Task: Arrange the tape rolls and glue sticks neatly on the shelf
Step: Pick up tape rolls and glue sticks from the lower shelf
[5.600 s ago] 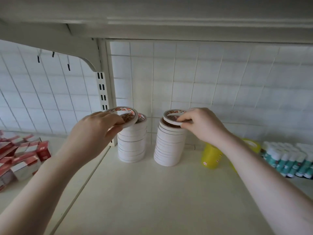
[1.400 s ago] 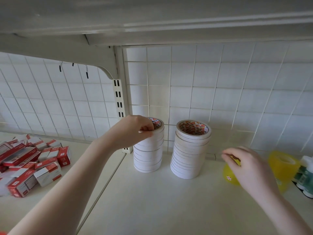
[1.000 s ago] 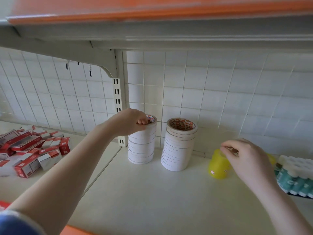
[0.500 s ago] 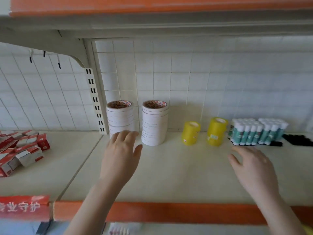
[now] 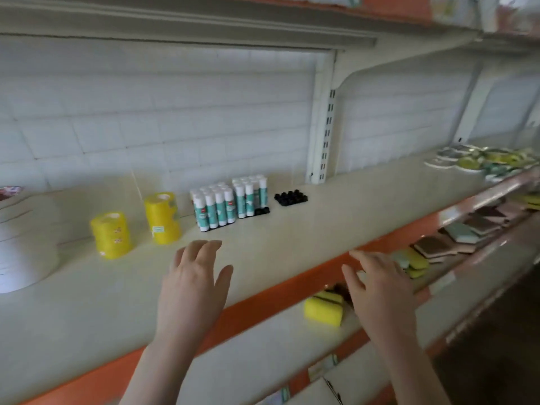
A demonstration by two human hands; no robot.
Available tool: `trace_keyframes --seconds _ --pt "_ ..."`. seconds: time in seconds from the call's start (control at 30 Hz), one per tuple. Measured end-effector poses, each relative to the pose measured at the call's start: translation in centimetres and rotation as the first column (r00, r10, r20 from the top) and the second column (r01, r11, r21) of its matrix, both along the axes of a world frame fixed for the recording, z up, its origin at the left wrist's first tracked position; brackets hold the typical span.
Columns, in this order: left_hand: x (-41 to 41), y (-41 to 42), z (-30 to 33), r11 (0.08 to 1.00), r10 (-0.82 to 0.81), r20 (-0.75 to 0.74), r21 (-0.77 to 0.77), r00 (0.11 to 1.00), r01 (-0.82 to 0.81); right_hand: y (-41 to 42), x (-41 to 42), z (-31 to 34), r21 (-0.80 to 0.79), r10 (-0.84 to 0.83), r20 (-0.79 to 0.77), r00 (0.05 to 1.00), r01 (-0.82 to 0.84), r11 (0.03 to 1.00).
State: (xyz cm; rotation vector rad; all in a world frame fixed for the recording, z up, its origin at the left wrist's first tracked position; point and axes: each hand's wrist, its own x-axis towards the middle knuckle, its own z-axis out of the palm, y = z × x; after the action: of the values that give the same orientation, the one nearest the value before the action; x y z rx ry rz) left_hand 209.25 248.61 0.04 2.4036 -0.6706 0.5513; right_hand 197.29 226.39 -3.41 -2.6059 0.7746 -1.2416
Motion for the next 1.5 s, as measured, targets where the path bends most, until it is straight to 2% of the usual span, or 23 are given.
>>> trace_keyframes --seconds 0.43,0.97,1.13,1.33,1.5 --pt "-7.1 -37.8 0.5 0.971 -0.230 -0.102 -0.091 0.968 0.221 -32.3 -9.6 1.8 0.025 -0.129 -0.156 0.979 0.134 0.991" --pt "-2.1 -69.5 1.8 0.954 -0.301 -0.043 -0.017 0.953 0.301 -64.2 -3.7 2.4 0.229 -0.174 -0.126 0.977 0.200 0.953" --pt "-1.2 -76.5 1.1 0.976 -0.218 -0.049 0.014 0.975 0.219 -72.8 -2.0 2.9 0.257 -0.108 -0.090 0.990 0.127 0.958" --pt "-1.7 -85.5 0.0 1.000 0.026 -0.083 -0.008 0.996 -0.027 -84.7 0.3 3.1 0.193 0.079 -0.078 0.994 -0.063 0.979" --pt "-2.2 -91.5 0.4 0.990 0.138 -0.140 0.021 0.980 -0.137 -92.4 1.5 2.8 0.165 0.188 -0.087 0.978 -0.172 0.971"
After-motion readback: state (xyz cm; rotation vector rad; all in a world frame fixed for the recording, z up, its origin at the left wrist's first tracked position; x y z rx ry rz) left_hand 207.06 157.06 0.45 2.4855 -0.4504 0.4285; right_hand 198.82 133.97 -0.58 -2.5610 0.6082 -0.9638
